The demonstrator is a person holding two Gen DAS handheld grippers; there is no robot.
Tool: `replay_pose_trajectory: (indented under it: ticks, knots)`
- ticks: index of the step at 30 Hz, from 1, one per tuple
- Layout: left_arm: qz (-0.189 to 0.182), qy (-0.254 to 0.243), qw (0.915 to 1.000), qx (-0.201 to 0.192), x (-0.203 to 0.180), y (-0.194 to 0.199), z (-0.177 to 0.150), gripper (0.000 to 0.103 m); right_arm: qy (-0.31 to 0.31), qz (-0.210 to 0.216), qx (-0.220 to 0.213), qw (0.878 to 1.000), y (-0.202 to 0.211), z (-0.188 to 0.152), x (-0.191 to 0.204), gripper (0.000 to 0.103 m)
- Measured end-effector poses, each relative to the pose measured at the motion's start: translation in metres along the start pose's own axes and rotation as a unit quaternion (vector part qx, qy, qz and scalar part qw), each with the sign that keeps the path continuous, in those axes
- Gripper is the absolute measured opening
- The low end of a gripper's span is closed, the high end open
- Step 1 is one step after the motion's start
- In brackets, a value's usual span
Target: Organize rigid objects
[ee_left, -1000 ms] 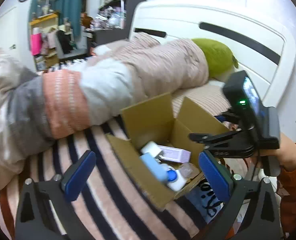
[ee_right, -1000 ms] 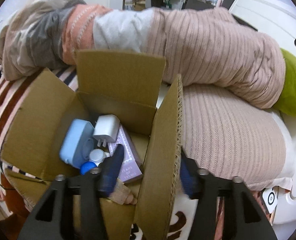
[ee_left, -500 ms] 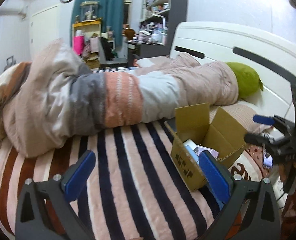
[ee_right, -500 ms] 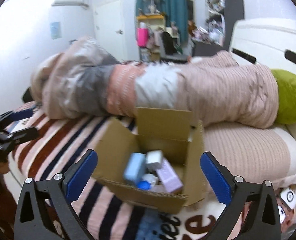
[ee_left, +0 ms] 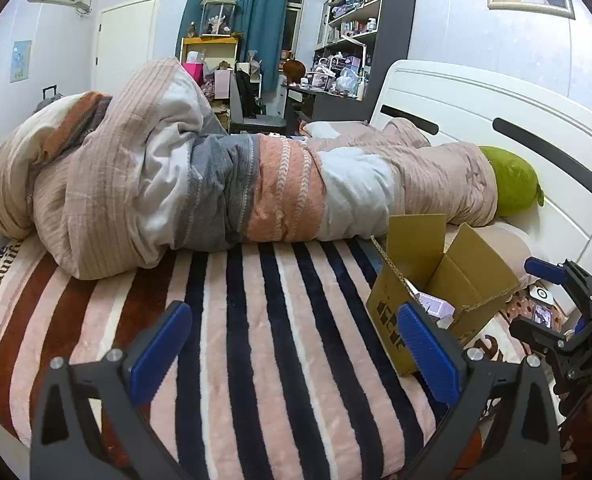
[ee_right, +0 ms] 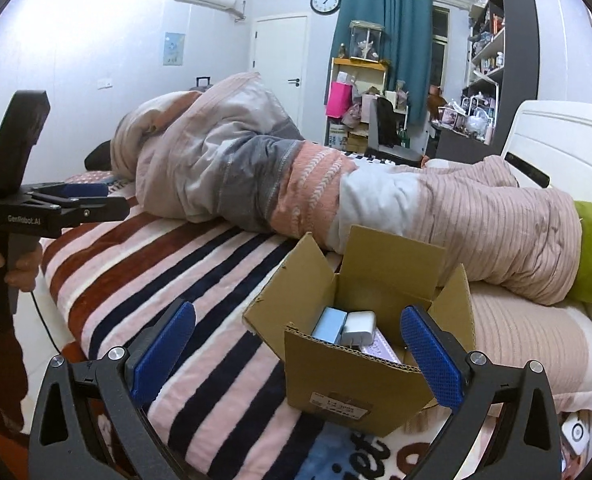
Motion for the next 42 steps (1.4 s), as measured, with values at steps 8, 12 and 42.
replay_pose_trajectory:
  ticks: [8,12,42]
  knots:
    - [0.006,-0.004,1.0,0.003,0.0,0.0,-0.001,0.102,-0.03,0.017,-0.001,0.999,0.004,0.0,-0.006,0.103]
    - [0.007,-0.002,1.0,0.007,0.001,0.001,-0.003,0.102,-0.037,0.021,0.001,0.999,0.004,-0.002,-0.005,0.103]
    - [0.032,-0.004,0.9994,0.01,0.002,0.003,-0.009,0.102,-0.058,0.04,0.004,0.997,0.003,-0.007,-0.004,0.103]
Point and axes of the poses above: each gripper's, at about its wrist camera, not at the fingertips, and y roughly against the way its jaws point, x to its left, z to its top, the point moved 6 cm from there along -y, roughly the way its jaws point, and after that the axes turned 3 degrees about -x, right-handed, at the moved point
